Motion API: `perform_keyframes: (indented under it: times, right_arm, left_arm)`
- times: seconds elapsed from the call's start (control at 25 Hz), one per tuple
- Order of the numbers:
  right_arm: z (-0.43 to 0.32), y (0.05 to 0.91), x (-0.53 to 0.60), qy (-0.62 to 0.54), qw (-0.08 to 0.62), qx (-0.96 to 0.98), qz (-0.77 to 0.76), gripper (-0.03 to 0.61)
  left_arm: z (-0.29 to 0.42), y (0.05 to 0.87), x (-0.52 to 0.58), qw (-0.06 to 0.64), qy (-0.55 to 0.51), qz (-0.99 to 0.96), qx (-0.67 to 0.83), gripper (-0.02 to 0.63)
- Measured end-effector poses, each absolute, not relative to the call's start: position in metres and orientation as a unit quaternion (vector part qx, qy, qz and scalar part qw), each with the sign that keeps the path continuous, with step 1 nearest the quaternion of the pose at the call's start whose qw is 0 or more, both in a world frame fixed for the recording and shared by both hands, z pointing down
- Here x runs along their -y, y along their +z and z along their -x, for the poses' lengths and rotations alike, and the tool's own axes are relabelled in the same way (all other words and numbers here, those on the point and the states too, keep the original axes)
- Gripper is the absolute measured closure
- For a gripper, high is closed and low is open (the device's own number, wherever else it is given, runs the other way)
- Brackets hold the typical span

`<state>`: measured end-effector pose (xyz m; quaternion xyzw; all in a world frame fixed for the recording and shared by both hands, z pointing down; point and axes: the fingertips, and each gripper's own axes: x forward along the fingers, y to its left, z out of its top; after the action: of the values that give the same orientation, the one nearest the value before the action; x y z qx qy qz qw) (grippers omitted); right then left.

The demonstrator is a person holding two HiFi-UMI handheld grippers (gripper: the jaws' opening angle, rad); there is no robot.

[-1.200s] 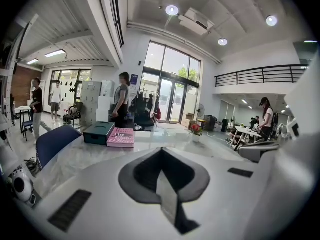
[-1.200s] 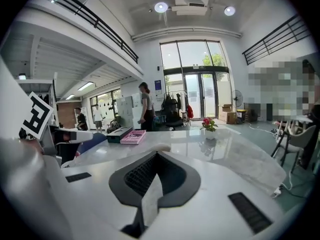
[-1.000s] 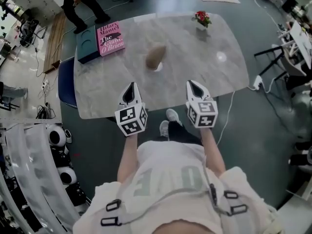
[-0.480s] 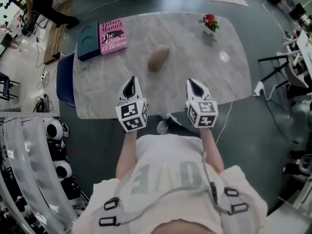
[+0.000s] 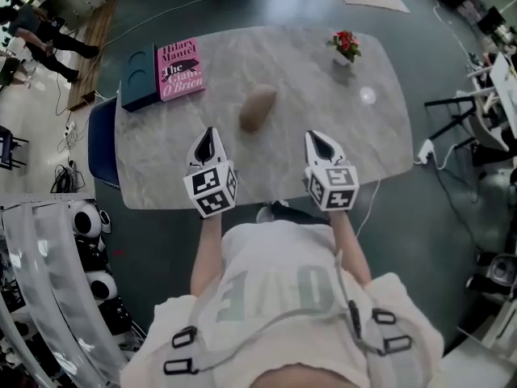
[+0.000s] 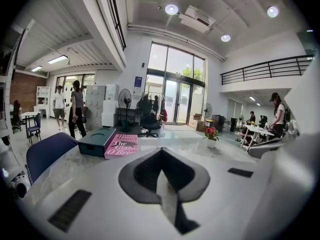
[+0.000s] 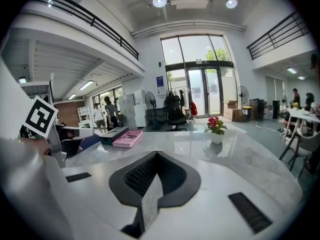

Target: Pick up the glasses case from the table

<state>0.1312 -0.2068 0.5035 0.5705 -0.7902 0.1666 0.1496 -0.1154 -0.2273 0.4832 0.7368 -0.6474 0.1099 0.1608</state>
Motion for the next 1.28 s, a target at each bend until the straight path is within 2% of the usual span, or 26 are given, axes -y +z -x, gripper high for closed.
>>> perform_keyframes:
  times: [0.48,0.52,0.56,0.64,0.72,0.8,1.28]
  right_arm:
    - [-0.122,0.517,0.218,0.189,0.153,0.805,-0.541,0.575]
    - [-0.118,0.518,0.217,0.191,0.156,0.812,-0.529,0.552]
    - [-0.114,0.519,0.215,0.194,0.158,0.818,-0.517,0.477]
    - [-0.109,0.52,0.215,0.203,0.147,0.826,-0.506,0.388]
    - [-0.11,0.518,0.22,0.21,0.118,0.821,-0.517,0.243]
    - [-0.116,0.519,0.225,0.217,0.095,0.812,-0.534,0.189]
    - [-0.129,0.523,0.231,0.228,0.093,0.802,-0.544,0.187]
  left_arm:
    - [0.111,0.493,0.238,0.167,0.119,-0.733,0.649,0.611]
    - [0.111,0.494,0.238,0.168,0.12,-0.733,0.649,0.611]
    - [0.111,0.495,0.239,0.169,0.12,-0.732,0.648,0.611]
    - [0.109,0.496,0.24,0.171,0.121,-0.734,0.646,0.611]
    - [0.104,0.497,0.243,0.171,0.121,-0.737,0.643,0.611]
    - [0.1,0.497,0.244,0.169,0.121,-0.74,0.639,0.611]
    - [0.09,0.5,0.249,0.172,0.122,-0.748,0.63,0.611]
